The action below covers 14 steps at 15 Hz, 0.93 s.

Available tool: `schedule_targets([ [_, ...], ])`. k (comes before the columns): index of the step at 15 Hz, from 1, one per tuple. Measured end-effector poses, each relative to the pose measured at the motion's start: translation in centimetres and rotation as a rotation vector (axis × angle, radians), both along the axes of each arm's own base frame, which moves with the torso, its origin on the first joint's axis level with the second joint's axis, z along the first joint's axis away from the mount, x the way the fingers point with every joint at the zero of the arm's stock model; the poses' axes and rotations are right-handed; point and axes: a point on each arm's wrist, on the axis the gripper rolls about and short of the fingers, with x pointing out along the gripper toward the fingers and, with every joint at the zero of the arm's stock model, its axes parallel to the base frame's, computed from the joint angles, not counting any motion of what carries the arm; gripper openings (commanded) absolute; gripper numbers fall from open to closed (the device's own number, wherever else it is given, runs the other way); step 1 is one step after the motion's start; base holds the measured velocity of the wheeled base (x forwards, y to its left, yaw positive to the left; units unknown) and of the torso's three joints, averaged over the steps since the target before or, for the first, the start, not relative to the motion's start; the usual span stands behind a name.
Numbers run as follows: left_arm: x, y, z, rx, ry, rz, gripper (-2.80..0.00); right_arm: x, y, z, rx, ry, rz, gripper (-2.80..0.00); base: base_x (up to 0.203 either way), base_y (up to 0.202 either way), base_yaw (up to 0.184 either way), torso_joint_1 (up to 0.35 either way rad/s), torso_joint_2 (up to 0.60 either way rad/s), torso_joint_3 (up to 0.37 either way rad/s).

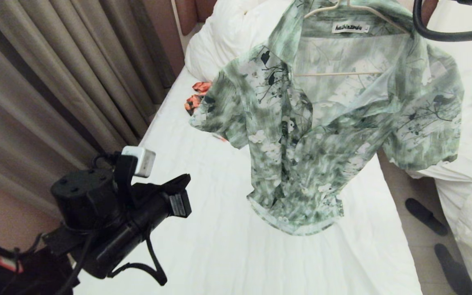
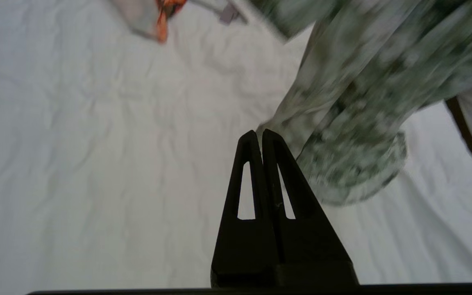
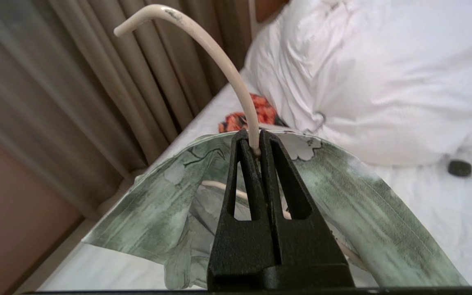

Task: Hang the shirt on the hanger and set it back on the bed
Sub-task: Take the clothes hanger out of the clothes

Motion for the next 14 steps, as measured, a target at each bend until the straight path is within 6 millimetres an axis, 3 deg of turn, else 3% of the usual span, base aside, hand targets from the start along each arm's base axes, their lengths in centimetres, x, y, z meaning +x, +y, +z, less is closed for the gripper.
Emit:
schedule_targets([
  [2,0.6,-2.0,3.2,-0.008,-0.02,-0.033,-2.8,0.9,0.5,-0.6,-0.007,0.017,-0.011,-2.8,0.0,0.0,0.0,0.0,0.0,0.0],
  [4,-0.4,-4.6,5.9,-0.001,-0.021,-0.086,-2.8,1.9,1.1,-1.3,-0.005,0.034,-0.041,-2.8,0.0,0.0,0.0,0.0,0.0,0.0],
  [7,-1.3,-6.9,8.9,-0.029,-0.059,-0.135,-2.8,3.3,1.9,-2.2,0.007,0.035,-0.074,-2.8,0.0,0.0,0.0,0.0,0.0,0.0],
  [8,-1.5,-7.7,9.7,-0.039,-0.07,-0.139,-0.33,3.7,2.1,-2.6,0.001,0.044,-0.076,-2.8,0.0,0.0,0.0,0.0,0.0,0.0],
  [9,-1.7,-8.6,10.4,-0.054,-0.086,-0.13,0.0,4.0,2.3,-2.9,-0.002,0.053,-0.076,-2.8,0.0,0.0,0.0,0.0,0.0,0.0],
  [14,-0.8,-12.0,12.9,-0.098,-0.149,-0.104,0.0,4.3,3.1,-3.5,0.001,0.078,-0.058,-2.8,0.0,0.0,0.0,0.0,0.0,0.0],
])
